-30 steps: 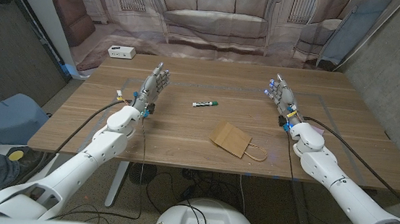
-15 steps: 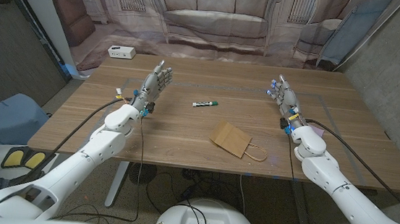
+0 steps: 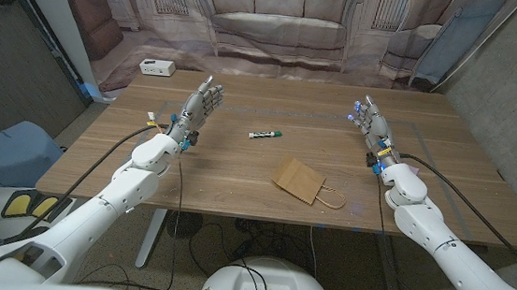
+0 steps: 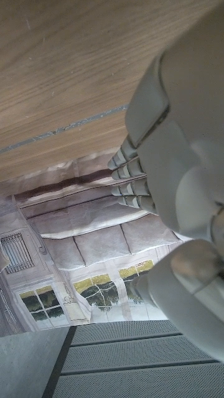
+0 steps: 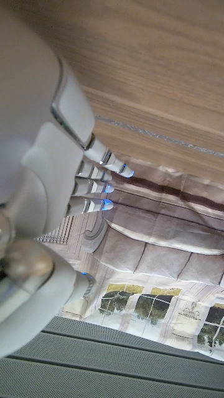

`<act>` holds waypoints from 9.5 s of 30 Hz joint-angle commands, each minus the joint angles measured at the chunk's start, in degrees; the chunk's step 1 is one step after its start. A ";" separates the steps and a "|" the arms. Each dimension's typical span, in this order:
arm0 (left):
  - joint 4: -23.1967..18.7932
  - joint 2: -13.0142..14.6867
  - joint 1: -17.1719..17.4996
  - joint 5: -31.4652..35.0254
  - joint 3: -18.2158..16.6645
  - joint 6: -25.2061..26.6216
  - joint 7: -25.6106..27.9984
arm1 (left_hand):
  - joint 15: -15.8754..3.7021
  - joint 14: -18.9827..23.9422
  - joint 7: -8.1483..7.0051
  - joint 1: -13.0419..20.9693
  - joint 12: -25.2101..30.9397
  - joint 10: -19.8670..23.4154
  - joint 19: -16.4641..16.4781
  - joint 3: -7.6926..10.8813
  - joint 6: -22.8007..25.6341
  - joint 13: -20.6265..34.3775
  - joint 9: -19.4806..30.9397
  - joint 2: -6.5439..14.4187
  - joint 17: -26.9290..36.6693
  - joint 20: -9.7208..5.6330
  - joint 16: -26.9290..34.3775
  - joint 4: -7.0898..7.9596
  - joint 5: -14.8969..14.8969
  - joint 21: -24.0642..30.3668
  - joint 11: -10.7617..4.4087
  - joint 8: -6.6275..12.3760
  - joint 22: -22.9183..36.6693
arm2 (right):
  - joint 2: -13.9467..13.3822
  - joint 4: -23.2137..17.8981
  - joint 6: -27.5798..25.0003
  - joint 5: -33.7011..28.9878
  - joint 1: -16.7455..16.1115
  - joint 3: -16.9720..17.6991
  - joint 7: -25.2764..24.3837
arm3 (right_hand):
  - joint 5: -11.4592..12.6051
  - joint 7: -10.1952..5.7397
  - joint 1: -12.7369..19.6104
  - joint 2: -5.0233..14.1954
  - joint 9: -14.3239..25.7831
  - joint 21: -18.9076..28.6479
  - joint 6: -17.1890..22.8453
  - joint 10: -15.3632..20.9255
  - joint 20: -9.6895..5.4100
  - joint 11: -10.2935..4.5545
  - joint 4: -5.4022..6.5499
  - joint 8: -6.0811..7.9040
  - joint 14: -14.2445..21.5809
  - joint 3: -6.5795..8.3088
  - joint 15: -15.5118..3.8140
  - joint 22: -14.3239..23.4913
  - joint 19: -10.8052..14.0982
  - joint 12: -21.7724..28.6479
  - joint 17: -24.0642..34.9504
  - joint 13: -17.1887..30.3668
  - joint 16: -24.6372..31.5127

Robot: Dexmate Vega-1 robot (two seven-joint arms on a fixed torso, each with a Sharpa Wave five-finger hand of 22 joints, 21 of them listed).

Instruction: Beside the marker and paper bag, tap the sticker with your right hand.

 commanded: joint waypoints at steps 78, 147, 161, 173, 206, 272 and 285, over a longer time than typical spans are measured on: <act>-9.07 0.39 1.91 4.63 1.30 4.68 8.18 | 0.86 6.77 0.44 1.60 1.57 5.83 3.50 0.27 5.43 -1.42 0.25 1.12 0.20 2.11 1.03 -1.69 0.20 -0.11 0.60 1.08 0.18 | -9.67 -11.41 7.57 5.67 -21.17 14.77 3.28 | 0.10 1.17 -0.37 0.44 0.13 -1.86 0.34 0.17 0.70 0.42 -0.78 -0.14 0.53 -0.32 0.62 0.33 1.19 -0.36 -0.28 0.34 -0.31; -13.13 -0.11 3.09 8.14 2.30 5.09 11.57 | 0.62 8.80 0.50 2.13 1.63 7.91 4.19 0.37 7.50 -1.57 0.30 1.36 0.21 2.64 0.73 -2.81 -0.06 -0.33 0.53 0.99 0.19 | -7.39 -17.26 7.35 -2.17 -37.47 28.17 -2.44 | 0.07 0.89 -0.69 0.49 0.12 -2.42 0.84 1.83 1.12 0.40 -1.08 -0.16 2.62 -0.48 0.56 0.33 3.70 -0.22 -0.51 0.35 -0.12; -13.41 -0.32 2.77 8.88 2.53 5.47 12.25 | 0.62 8.96 0.57 2.17 1.61 8.17 4.22 0.40 7.66 -1.57 0.31 1.46 0.22 2.69 0.66 -2.95 -0.08 -0.38 0.48 0.93 0.20 | -7.10 -19.21 4.37 -15.83 -38.94 30.31 -11.49 | 0.09 0.45 -0.86 0.41 0.12 -2.64 1.32 1.88 1.17 0.20 -1.09 -0.01 2.79 -0.58 0.55 0.33 3.82 -0.30 -0.52 0.35 -0.16; -12.84 -0.65 2.50 9.11 2.84 5.48 12.22 | 0.61 9.19 0.55 2.20 1.55 8.29 4.25 0.42 7.86 -1.57 0.31 1.53 0.22 2.74 0.64 -3.06 -0.09 -0.41 0.59 0.90 0.20 | -5.62 -19.07 3.02 -23.26 -38.33 30.76 -15.76 | 0.11 -0.07 -1.15 0.19 0.12 -2.78 1.63 2.04 0.93 -0.16 -1.07 0.05 2.96 -0.80 0.17 0.33 4.11 -0.33 -0.52 0.35 -0.19; -10.68 -1.56 0.57 9.79 3.71 5.06 11.43 | 0.52 9.30 0.50 2.20 1.34 8.41 4.17 0.44 7.97 -1.57 0.33 1.70 0.23 2.82 0.46 -3.33 -0.12 -0.53 0.42 0.73 0.21 | -8.33 -24.26 -11.89 -52.38 -38.34 29.01 -30.50 | 0.28 -3.60 -1.68 -0.50 0.14 -3.70 0.78 1.62 0.22 -1.32 -1.31 -0.41 2.45 -1.34 -1.22 0.35 3.60 -0.80 -0.67 0.32 -0.78; -9.53 -1.97 0.78 9.82 3.50 4.03 11.76 | 0.43 9.85 0.27 2.11 1.15 9.16 4.10 0.48 8.94 -1.57 0.35 2.05 0.24 2.84 0.37 -3.88 -0.19 -0.62 0.25 0.77 0.23 | -23.58 -36.26 -46.45 -58.28 -36.46 20.09 -20.35 | 0.27 -9.84 -6.64 1.17 0.04 -5.55 7.71 -24.66 5.65 -6.72 -0.31 -0.68 -25.91 -2.83 -0.83 0.82 -29.15 -2.72 -0.45 0.15 -2.55; -9.28 -2.19 0.49 9.86 3.61 4.04 11.76 | 0.41 9.94 0.24 2.06 1.10 9.24 4.07 0.47 9.06 -1.56 0.36 2.10 0.24 2.83 0.36 -3.98 -0.20 -0.63 0.26 0.75 0.23 | -26.48 -37.35 -50.27 -56.07 -35.52 18.63 -17.94 | 0.35 -10.06 -8.17 1.84 0.10 -5.52 9.81 -26.55 4.73 -6.86 0.51 0.10 -28.07 -3.07 -0.86 0.89 -35.02 -2.14 -0.13 0.16 -2.05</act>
